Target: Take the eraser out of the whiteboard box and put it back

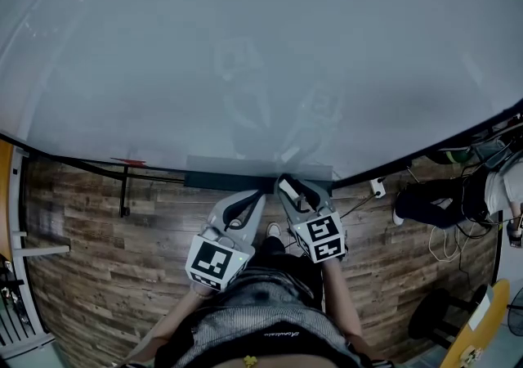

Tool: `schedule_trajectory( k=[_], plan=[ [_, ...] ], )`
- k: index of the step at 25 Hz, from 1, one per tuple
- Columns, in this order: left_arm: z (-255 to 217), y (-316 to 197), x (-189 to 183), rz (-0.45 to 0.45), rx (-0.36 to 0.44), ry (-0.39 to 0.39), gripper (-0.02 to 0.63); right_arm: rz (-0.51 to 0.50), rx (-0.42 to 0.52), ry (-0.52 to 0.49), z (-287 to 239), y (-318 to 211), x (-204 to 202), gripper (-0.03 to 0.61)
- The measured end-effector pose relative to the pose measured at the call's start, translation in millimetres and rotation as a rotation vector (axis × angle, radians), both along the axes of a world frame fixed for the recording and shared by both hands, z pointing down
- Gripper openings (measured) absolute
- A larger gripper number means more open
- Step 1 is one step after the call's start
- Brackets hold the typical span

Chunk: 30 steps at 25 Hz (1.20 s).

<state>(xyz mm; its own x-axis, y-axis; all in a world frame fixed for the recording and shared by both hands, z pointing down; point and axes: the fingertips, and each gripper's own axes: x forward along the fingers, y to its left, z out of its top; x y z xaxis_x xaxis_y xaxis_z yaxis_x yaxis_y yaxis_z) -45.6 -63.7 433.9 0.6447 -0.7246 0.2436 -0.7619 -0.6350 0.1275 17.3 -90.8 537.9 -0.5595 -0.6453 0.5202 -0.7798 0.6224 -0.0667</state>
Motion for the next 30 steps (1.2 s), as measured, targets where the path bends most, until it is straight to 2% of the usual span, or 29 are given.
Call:
schedule_trajectory(
  k=[11,30],
  plan=[
    [2,4,0,-0.008,-0.011,0.002,0.002,0.007,-0.013,0.016,-1,6,1,0.164],
    [-2,8,1,0.004,-0.003,-0.006,0.002,-0.008,0.02,0.004,-50,16,-2,0.165]
  ],
)
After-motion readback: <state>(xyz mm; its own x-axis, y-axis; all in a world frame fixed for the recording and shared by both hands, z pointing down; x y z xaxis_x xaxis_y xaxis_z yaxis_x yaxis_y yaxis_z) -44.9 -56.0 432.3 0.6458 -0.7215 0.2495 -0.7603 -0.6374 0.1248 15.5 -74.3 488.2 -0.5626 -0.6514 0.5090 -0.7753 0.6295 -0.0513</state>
